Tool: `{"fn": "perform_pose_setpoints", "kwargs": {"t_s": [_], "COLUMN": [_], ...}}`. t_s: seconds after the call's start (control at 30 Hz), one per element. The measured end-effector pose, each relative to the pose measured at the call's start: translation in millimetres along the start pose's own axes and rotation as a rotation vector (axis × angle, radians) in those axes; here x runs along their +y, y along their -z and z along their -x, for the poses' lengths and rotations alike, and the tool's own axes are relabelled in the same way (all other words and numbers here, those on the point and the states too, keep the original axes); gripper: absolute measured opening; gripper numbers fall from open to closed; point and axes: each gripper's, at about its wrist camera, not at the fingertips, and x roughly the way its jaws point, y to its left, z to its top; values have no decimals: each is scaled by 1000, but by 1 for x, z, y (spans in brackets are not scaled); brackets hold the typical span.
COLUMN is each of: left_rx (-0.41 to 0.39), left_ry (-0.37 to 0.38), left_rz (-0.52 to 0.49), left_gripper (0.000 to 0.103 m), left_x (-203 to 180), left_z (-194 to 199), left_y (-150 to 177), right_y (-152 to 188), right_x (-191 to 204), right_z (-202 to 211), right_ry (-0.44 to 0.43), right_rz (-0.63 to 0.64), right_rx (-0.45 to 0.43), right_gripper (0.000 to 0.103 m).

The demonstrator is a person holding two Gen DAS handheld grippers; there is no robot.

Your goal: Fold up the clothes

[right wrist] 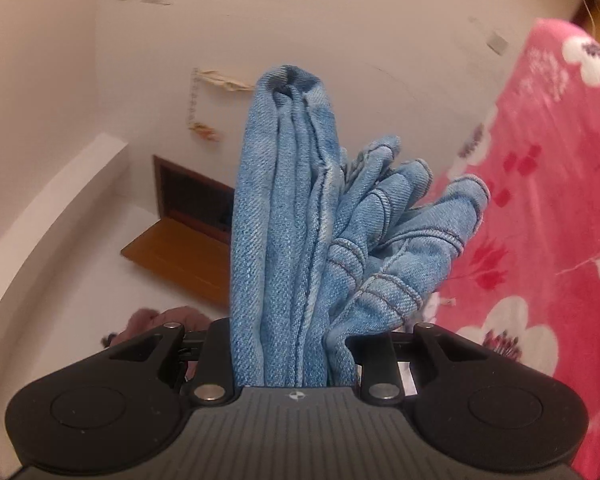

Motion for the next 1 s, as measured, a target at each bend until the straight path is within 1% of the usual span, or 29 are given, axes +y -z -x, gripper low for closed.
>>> {"fn": "perform_pose_setpoints", "kwargs": {"t_s": [0.07, 0.13, 0.2, 0.27, 0.33, 0.43, 0.53, 0.67, 0.77, 0.83, 0.9, 0.93, 1.0], "left_rx": [12, 14, 16, 32, 78, 211, 362, 510, 584, 628, 659, 668, 675], "left_ry": [-3, -2, -1, -3, 3, 5, -7, -11, 19, 62, 100, 119, 157], "left_rz": [22, 30, 8, -38, -58, -31, -6, 41, 95, 139, 147, 136, 101], "left_gripper": [65, 65, 65, 65, 65, 65, 66, 66, 66, 66, 66, 66, 66], "left_x": [22, 38, 44, 41, 42, 52, 61, 84, 114, 136, 150, 154, 159], "left_z": [-20, -39, -53, -64, -81, -118, -151, -190, -223, -244, -260, -265, -274], "left_y": [-22, -50, -77, -101, -122, -142, -140, -119, -107, -108, -117, -123, -137], "right_y": [-25, -50, -68, -86, -88, -89, -90, -55, -30, -24, -24, -25, -30], "right_x": [-27, -39, -44, -50, -63, -85, -106, -127, -147, -159, -162, -163, -161], "right_z": [-25, -45, -55, -63, -64, -66, -68, -62, -64, -73, -84, -89, -100], "right_ry": [15, 32, 27, 20, 32, 54, 76, 173, 246, 301, 355, 382, 406], "right_rz": [-37, -62, -72, -81, -146, -251, -356, -518, -626, -638, -633, -630, -629], "right_rx": [10, 1, -31, -66, -115, -190, -264, -334, -396, -426, -461, -478, -511], "right_gripper": [29, 29, 29, 29, 29, 29, 29, 29, 29, 29, 29, 29, 29]}}
